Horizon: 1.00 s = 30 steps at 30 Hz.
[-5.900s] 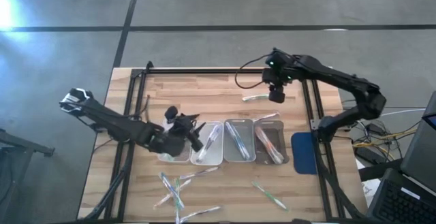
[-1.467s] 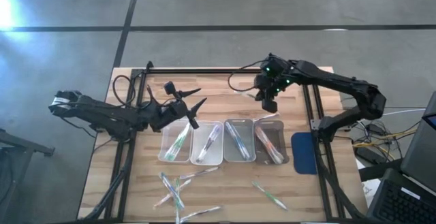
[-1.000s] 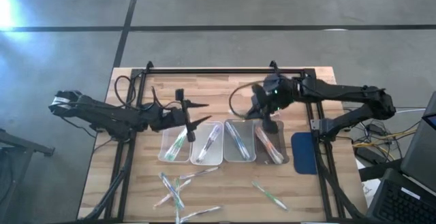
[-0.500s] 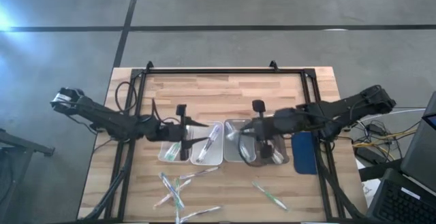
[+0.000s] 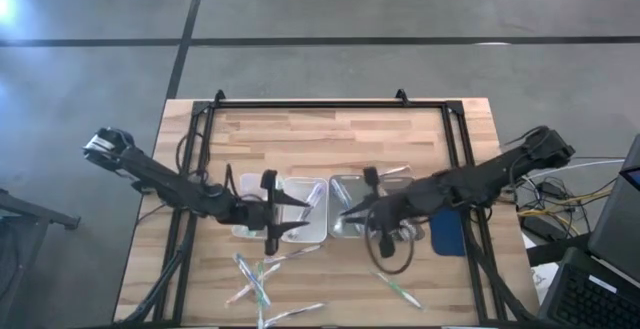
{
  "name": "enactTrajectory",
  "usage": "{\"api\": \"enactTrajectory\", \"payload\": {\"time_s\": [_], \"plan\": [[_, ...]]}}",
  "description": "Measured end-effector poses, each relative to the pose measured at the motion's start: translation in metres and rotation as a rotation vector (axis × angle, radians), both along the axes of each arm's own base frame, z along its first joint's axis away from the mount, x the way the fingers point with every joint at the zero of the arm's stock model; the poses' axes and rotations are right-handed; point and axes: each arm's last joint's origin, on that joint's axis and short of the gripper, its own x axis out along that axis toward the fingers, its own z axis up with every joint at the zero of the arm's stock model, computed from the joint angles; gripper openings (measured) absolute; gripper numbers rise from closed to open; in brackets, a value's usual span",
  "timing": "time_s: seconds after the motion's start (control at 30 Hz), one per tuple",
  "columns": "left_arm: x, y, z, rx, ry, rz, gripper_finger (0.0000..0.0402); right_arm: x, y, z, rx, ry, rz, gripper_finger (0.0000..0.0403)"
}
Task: Pick & Place Toothbrushes
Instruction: Put the green toothbrush into the transparent bin
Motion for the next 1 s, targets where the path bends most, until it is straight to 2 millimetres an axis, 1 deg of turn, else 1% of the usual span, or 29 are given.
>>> {"api": "enactTrajectory", "payload": {"time_s": [0.13, 0.23, 0.4, 0.53, 0.6, 0.7, 0.83, 1.0], "plan": [[0.008, -0.009, 0.0, 0.024, -0.008, 0.015, 0.0188, 0.016, 0.01, -0.018, -0.01, 0.041, 0.008, 0.0022], [0.011, -0.014, 0.0, 0.029, -0.004, 0.011, 0.0188, 0.023, 0.016, -0.031, -0.011, 0.081, -0.003, 0.0022], [0.01, -0.02, -0.001, 0.044, 0.001, -0.007, 0.0188, 0.032, 0.028, -0.044, -0.012, 0.091, -0.01, 0.0022], [0.008, -0.025, -0.001, 0.043, -0.003, -0.054, 0.0188, 0.037, 0.036, -0.055, -0.075, 0.09, -0.075, 0.0022], [0.006, -0.03, -0.001, 0.047, -0.004, -0.092, 0.0188, 0.04, 0.042, -0.06, -0.106, 0.06, -0.115, 0.0022], [0.004, -0.035, -0.002, 0.051, -0.004, -0.127, 0.0188, 0.047, 0.047, -0.062, -0.152, -0.013, -0.136, 0.0022], [0.006, -0.038, -0.004, 0.061, 0.001, -0.13, 0.0188, 0.05, 0.05, -0.057, -0.117, -0.055, -0.14, 0.0022], [0.008, -0.04, -0.006, 0.06, -0.003, -0.127, 0.0188, 0.055, 0.052, -0.061, -0.113, -0.079, -0.141, 0.0022]]}}
